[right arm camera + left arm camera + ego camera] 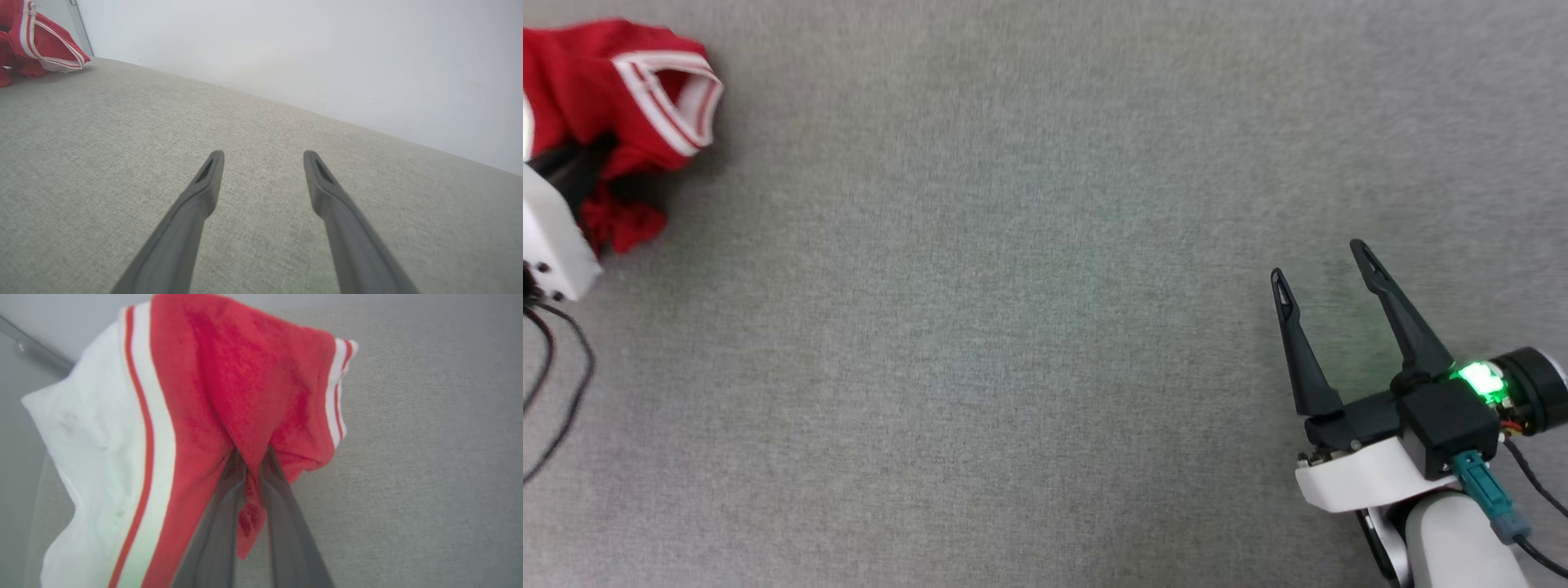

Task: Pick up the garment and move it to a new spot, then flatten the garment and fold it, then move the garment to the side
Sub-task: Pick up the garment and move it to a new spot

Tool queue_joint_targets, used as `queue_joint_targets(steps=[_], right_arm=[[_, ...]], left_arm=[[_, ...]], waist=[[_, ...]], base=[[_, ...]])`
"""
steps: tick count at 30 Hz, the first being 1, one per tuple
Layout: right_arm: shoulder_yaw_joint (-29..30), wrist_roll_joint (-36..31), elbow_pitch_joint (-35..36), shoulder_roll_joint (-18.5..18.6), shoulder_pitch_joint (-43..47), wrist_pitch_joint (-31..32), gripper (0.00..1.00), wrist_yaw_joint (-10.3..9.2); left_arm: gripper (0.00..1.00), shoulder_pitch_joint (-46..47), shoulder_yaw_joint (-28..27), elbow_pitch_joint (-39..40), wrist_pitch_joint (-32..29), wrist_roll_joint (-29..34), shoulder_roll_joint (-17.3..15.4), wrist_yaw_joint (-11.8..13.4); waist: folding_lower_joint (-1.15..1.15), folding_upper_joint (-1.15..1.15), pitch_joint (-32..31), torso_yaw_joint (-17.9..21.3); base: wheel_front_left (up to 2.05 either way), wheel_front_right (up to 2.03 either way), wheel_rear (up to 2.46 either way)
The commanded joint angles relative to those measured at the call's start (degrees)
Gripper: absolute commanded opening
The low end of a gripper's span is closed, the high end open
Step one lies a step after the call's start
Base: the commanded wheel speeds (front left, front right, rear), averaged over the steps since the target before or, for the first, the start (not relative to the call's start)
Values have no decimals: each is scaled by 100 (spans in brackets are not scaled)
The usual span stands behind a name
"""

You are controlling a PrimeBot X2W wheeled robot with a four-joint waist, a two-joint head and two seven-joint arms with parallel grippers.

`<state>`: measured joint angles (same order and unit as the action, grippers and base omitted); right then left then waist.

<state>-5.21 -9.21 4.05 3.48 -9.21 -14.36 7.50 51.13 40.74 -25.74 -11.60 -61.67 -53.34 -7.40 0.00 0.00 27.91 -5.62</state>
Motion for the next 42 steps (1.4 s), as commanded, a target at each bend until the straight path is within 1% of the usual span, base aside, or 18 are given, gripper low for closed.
queue_joint_targets(steps=[1, 4, 7, 11, 14, 15, 18, 21, 27, 29, 33, 34, 35, 36, 39, 42], right_arm=[[7, 56, -76, -34, 74, -42, 100, -2], [-35, 130, -213, -59, 107, -60, 100, -2], [-26, 196, -341, -62, 159, -70, 100, -2], [4, 413, -462, -67, 262, -80, 100, -2], [57, 526, -484, -67, 356, -84, 100, -2], [57, 526, -484, -67, 356, -84, 100, -2], [135, 572, -466, -68, 438, -84, 100, -2], [202, 591, -432, -68, 490, -84, 100, -2], [222, 631, -361, -69, 438, -84, 100, -2], [237, 708, -255, -67, 404, -85, 100, -2], [288, 789, -190, -67, 400, -84, 100, -2], [280, 797, -181, -67, 407, -84, 100, -2], [270, 801, -175, -67, 415, -84, 100, -2], [260, 803, -168, -67, 416, -84, 100, -2], [267, 809, -165, -68, 416, -84, 100, -2], [320, 788, -188, -68, 416, -84, 100, -2]], left_arm=[[0, -120, 112, 116, 122, -65, 54, -6], [0, -208, 385, 337, 317, -32, 65, -6], [0, -338, 698, 572, 459, 13, 239, -7], [0, -504, 1057, 780, 646, 190, 598, -6], [0, -697, 1298, 883, 870, 448, 968, 99], [0, -697, 1298, 883, 870, 448, 968, 99], [0, -835, 1527, 1007, 1006, 603, 1433, 227], [0, -954, 1700, 1014, 1125, 668, 1966, 343], [0, -766, 2076, 574, 1357, 1050, 3129, 547], [0, -677, 2184, 389, 1417, 1169, 3505, 590], [0, -529, 2473, -61, 1478, 1392, 4113, 542], [5, -500, 2545, -182, 1484, 1446, 4244, 518], [81, -496, 2602, -313, 1494, 1464, 4366, 494], [100, -502, 2673, -448, 1473, 1476, 4464, 451], [100, -475, 2728, -777, 1635, 1529, 4598, 362], [100, -425, 2746, -979, 1911, 1632, 4602, 335]], waist=[[0, 0, -415, 142], [0, 0, -702, 242], [0, 0, -984, 342], [0, 0, -1335, 501], [0, 0, -1593, 641], [0, 0, -1593, 641], [0, 0, -1783, 748], [0, 0, -1896, 862], [0, 0, -1919, 1150], [0, 0, -1870, 1252], [0, 0, -1757, 1442], [0, 0, -1731, 1476], [0, 0, -1703, 1505], [0, 0, -1677, 1527], [0, 0, -1652, 1548], [0, 0, -1702, 1468]], base=[[0, 0, 0], [0, 0, 0], [0, 0, 0], [0, 0, 0], [0, 0, 0], [0, 0, 0], [0, 0, 0], [0, 0, 0], [0, 0, 0], [0, 0, 0], [0, 0, 0], [0, 0, 0], [0, 0, 0], [0, 0, 0], [0, 0, 0], [0, 0, 0]])
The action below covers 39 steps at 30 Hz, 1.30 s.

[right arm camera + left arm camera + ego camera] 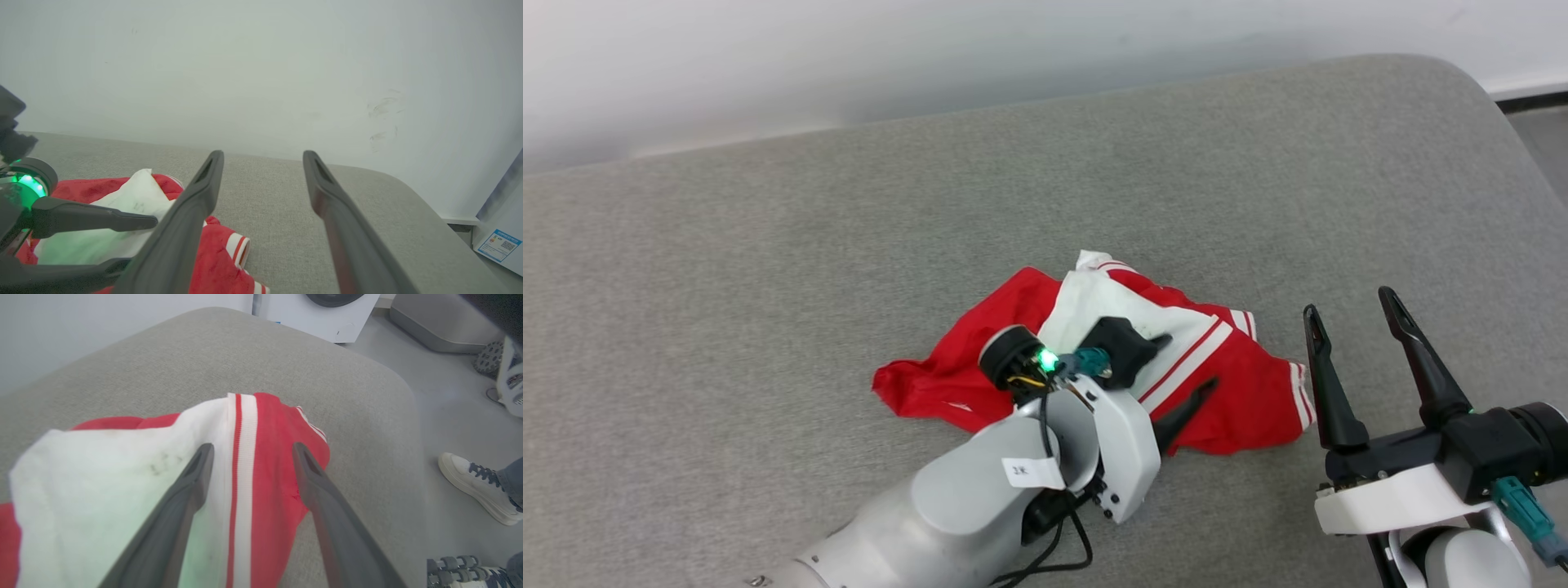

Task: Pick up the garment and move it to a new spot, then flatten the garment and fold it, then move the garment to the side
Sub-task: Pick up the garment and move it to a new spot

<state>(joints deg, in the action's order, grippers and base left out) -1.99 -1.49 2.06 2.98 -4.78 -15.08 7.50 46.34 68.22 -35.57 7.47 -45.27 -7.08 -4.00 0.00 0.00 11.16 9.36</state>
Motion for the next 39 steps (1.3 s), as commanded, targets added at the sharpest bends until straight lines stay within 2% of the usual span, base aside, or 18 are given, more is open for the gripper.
queue_joint_targets(steps=[1, 5, 9, 12, 18, 23, 28, 31, 39], right_arm=[[24, -8, 2, -18, -9, -14, 100, -2], [137, -69, -51, -18, 112, -13, 100, -2], [184, -128, -95, -17, 186, -13, 100, -2], [191, -157, -145, -17, 283, -13, 100, -2], [231, -189, -181, -16, 417, -13, 100, -2], [243, -159, -202, -16, 509, -13, 100, -2], [259, -96, -218, -17, 588, -13, 100, -2], [267, -75, -218, -16, 600, -13, 100, -2], [267, -21, -232, -17, 605, -13, 100, -2]], left_arm=[[100, 70, -62, -25, 116, -17, -28, 15], [100, 120, -332, -51, 479, -48, -174, 134], [100, 33, -711, 76, 691, -66, -535, 371], [100, -253, -1145, 280, 755, -158, -930, 591], [100, -1144, -2104, 1251, 771, 100, -1811, 1023], [100, -2346, -3039, 2284, 773, 405, -2130, 1385], [100, -3515, -3762, 3273, 774, 926, -1973, 1604], [100, -4028, -4058, 3739, 774, 1334, -1761, 1584], [100, -4649, -4349, 3810, 775, 1929, -1253, 1233]], waist=[[0, 0, -63, -81], [0, 0, -287, -370], [0, 0, -520, -685], [0, 0, -685, -870], [0, 0, -897, -1150], [0, 0, -1002, -1212], [0, 0, -1047, -1229], [0, 0, -1049, -1243], [0, 0, -1063, -1245]], base=[[0, 0, 0], [0, 0, 0], [0, 0, 0], [0, 0, 0], [0, 0, 0], [0, 0, 0], [0, 0, 0], [0, 0, 0], [0, 0, 0]])
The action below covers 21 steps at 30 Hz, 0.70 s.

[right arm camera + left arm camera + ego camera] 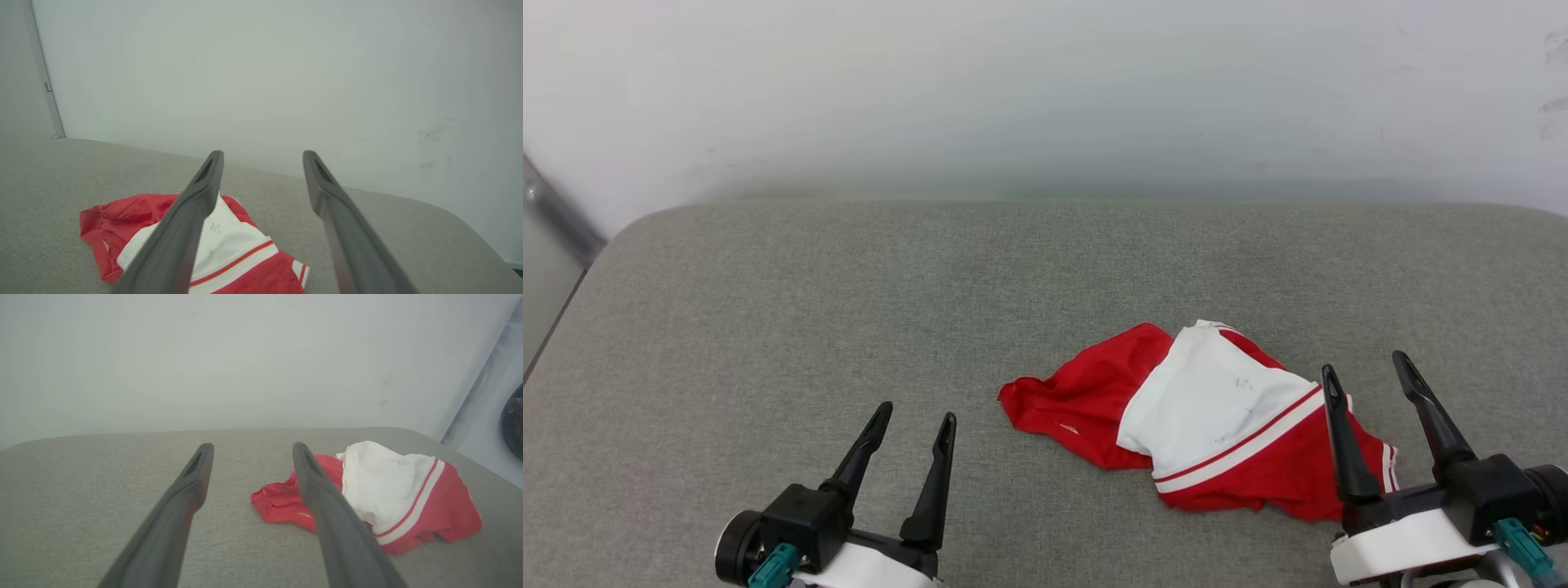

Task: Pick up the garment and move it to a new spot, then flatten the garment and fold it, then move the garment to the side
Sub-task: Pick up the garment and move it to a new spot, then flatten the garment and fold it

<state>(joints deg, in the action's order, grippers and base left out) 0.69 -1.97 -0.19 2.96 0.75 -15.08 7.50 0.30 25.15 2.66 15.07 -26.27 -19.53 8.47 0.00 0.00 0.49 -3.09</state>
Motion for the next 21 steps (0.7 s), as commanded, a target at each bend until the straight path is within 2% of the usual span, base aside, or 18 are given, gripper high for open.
queue_joint_targets(steps=[1, 7, 12, 21], right_arm=[[-6, 36, -5, -15, 51, -13, 100, -2], [-56, -9, 54, -14, -44, -13, 100, -2], [-77, -71, 72, -14, -111, -13, 100, -2], [-140, -183, 128, -14, -297, -13, 100, -2]], left_arm=[[100, -66, -74, -43, 15, 78, 35, -59], [100, 158, -54, -226, -15, 225, 174, -340], [100, 548, 91, -317, -525, 200, 183, -432], [100, 1799, 494, -695, -3308, -198, 134, -573]], waist=[[0, 0, 10, -1], [0, 0, 173, 38], [0, 0, 369, 102], [0, 0, 965, 363]], base=[[0, 0, 0], [0, 0, 0], [0, 0, 0], [0, 0, 0]])
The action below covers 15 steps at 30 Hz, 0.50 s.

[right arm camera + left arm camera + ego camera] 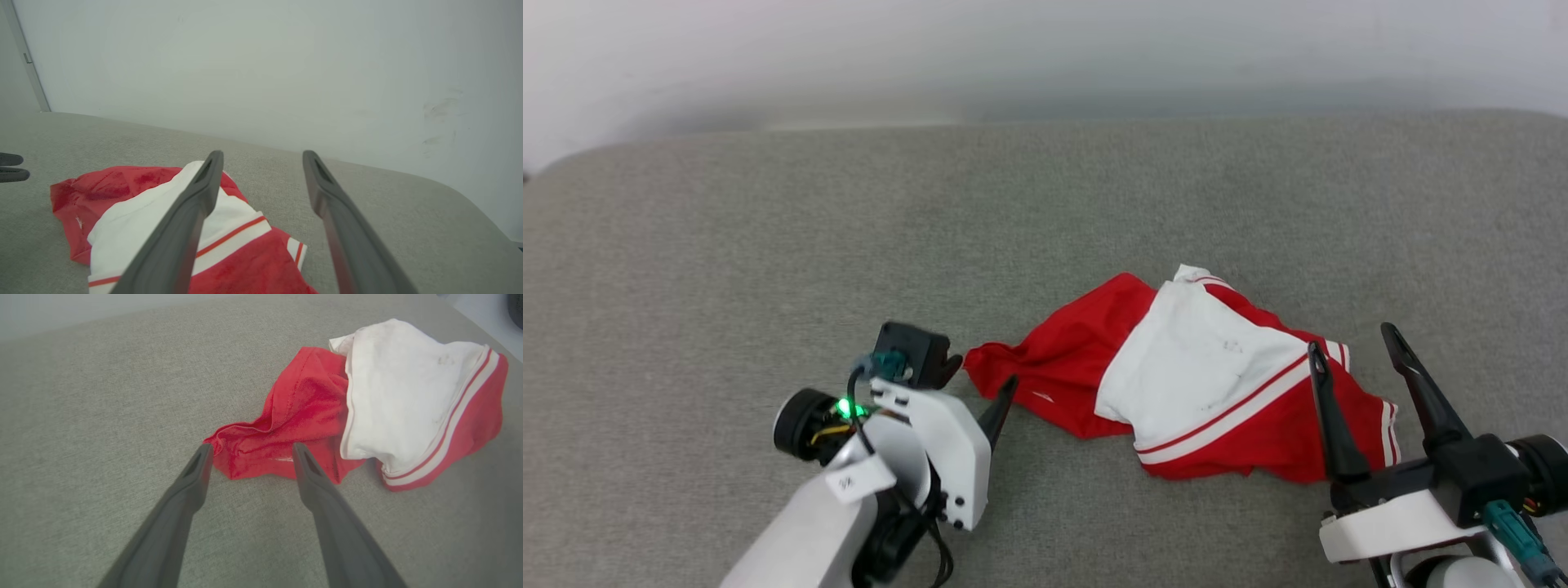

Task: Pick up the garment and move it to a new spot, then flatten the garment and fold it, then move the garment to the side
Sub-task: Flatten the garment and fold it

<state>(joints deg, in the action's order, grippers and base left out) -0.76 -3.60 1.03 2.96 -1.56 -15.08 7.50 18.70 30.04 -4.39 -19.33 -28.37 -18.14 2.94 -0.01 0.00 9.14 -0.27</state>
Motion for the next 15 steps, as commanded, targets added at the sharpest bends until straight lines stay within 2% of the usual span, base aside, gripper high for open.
queue_joint_targets(steps=[1, 4, 8, 15], right_arm=[[-11, -24, 13, -15, -102, -13, 100, -2], [-69, -33, 39, -14, -143, -13, 100, -2], [-58, -49, 57, -15, -242, -13, 100, -2], [-93, -5, 102, -15, -340, -13, 100, -2]], left_arm=[[100, 119, 10, -45, -84, -11, -1, 1], [100, 496, 34, -238, -579, 54, -64, 77], [100, 836, 112, -578, -872, 207, -121, 116], [100, 1025, 205, -1165, -1005, 36, -56, -133]], waist=[[1, 0, 169, 116], [1, 0, 392, 234], [1, 0, 640, 343], [1, 0, 931, 451]], base=[[0, 0, 0], [0, 0, 0], [0, 0, 0], [0, 0, 0]])
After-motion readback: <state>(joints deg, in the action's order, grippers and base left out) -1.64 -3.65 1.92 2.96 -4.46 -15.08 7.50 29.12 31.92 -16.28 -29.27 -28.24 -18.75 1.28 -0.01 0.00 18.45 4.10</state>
